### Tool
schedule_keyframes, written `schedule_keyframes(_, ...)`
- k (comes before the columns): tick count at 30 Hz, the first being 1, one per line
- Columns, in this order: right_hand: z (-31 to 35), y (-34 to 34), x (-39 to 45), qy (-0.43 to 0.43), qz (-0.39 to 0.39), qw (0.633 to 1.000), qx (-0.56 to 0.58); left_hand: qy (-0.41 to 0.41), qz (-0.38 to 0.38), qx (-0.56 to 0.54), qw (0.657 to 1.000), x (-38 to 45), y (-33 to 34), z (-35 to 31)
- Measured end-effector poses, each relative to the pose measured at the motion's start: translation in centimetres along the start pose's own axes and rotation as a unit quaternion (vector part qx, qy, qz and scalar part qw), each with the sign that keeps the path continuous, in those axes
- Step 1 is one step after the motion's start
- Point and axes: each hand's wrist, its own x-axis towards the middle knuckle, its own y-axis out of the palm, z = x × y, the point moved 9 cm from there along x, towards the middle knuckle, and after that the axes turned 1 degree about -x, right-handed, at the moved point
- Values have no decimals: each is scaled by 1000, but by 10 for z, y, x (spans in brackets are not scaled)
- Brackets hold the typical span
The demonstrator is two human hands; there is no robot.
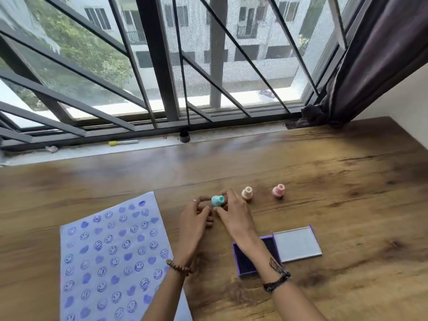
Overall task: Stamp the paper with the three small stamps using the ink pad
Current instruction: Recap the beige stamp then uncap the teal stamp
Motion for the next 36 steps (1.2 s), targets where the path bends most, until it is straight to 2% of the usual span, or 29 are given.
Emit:
schedule_keyframes(3, 1, -7, -23, -17, -3, 998, 60, 24, 28, -63, 997, -10, 0, -3)
schedule_keyframes(8, 2, -20, -67, -40, -24, 988, 148, -48, 112, -257, 959, -38, 12, 6)
schedule_keyframes(11, 2, -26, -85, -56, -27, 984, 168, -55, 135, -281, 948, -53, 16, 6)
schedule_keyframes(16, 5, -38, -101, -70, -34, 979, 190, -76, 139, -378, 912, -73, 27, 2)
schedule_keyframes(19, 5, -45, -105, -52, -53, 976, 204, -61, 135, -389, 909, -80, 29, 0)
schedule_keyframes(21, -5, -48, -105, 5, -63, 966, 251, -32, 143, -361, 921, -82, 29, -5)
schedule_keyframes(22, -13, -46, -105, 54, -57, 948, 308, -16, 143, -329, 933, -82, 27, -7)
schedule_keyframes(23, -23, -39, -107, 114, -41, 914, 387, 4, 131, -270, 954, -80, 23, -7)
schedule_keyframes(25, -35, -24, -111, 225, -6, 812, 539, 50, 72, -105, 991, -74, 9, -5)
schedule_keyframes(27, -40, -17, -117, 276, 21, 738, 615, 107, 30, 53, 992, -70, -2, -5)
schedule_keyframes(29, -42, -15, -121, 288, 38, 699, 653, 162, 32, 169, 972, -71, 0, -3)
schedule_keyframes(32, -49, -17, -127, 297, 38, 681, 669, 182, 38, 238, 953, -74, 5, 3)
schedule_keyframes(36, -62, -24, -130, 299, 7, 701, 647, 187, 57, 257, 947, -79, 15, 1)
